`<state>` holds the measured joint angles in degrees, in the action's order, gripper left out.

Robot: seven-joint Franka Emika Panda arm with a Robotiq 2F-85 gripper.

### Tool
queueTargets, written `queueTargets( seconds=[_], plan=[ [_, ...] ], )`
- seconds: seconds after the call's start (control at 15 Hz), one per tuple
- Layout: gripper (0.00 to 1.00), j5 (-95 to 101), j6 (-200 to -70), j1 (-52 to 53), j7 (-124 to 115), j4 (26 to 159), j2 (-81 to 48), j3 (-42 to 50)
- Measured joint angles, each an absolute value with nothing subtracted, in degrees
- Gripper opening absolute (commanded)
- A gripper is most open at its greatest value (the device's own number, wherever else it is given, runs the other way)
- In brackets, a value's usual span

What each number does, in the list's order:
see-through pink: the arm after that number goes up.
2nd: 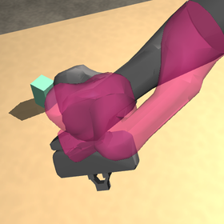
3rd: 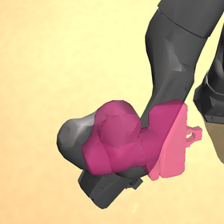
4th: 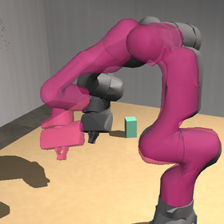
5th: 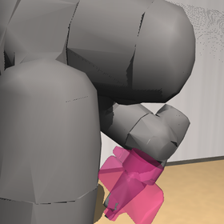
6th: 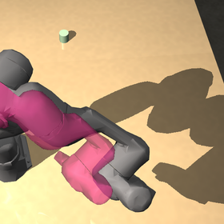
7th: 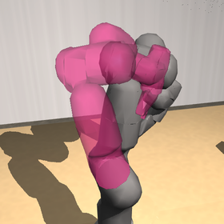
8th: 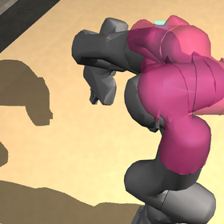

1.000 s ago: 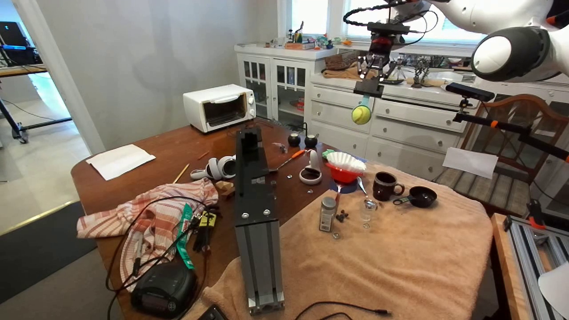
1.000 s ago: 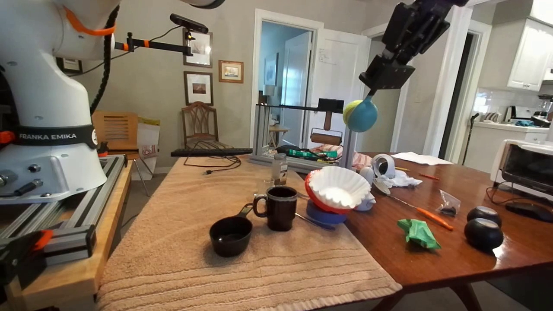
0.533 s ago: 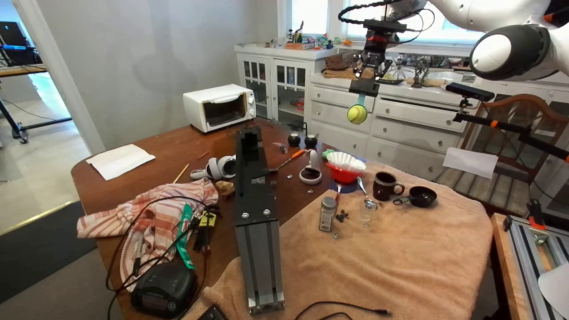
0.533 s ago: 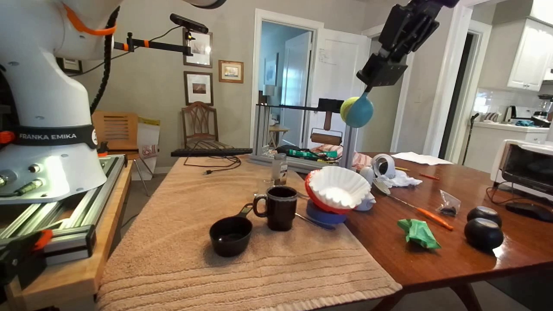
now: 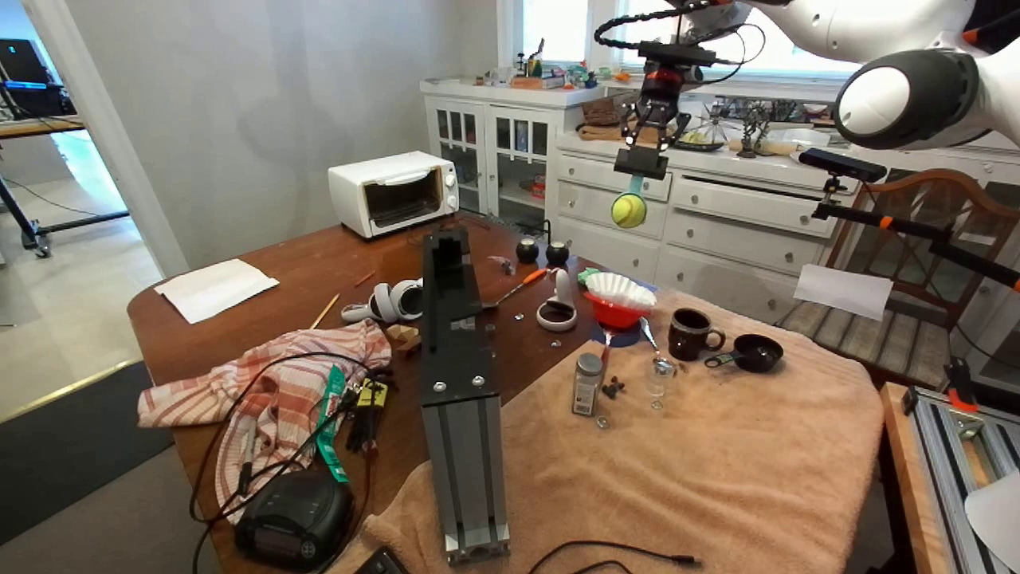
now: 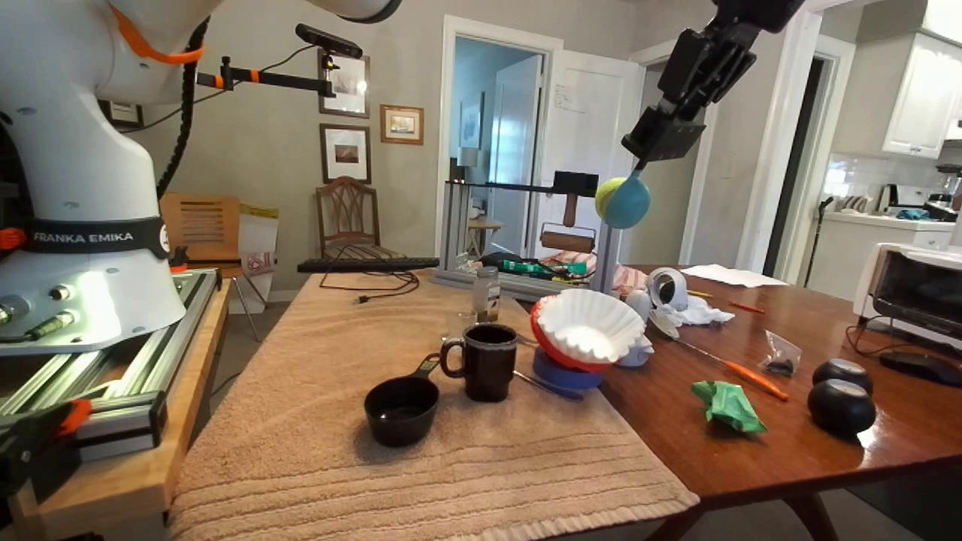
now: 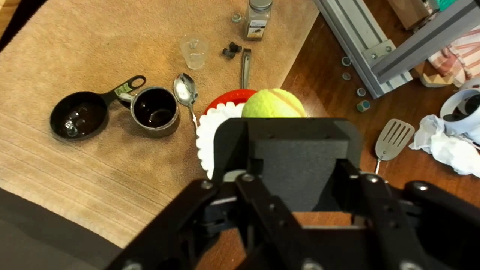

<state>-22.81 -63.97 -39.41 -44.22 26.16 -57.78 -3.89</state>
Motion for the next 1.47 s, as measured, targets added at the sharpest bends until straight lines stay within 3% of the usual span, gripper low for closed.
queueTargets(
  seconds=[0.47,1.47],
  plan=[
    [0.22,-22.6,-72.6,-38.4,-44.25,26.16,-58.43,-2.5],
    [0.22,-13.54,-77.47,-34.36,-39.99,26.11,-58.43,3.2]
  ],
)
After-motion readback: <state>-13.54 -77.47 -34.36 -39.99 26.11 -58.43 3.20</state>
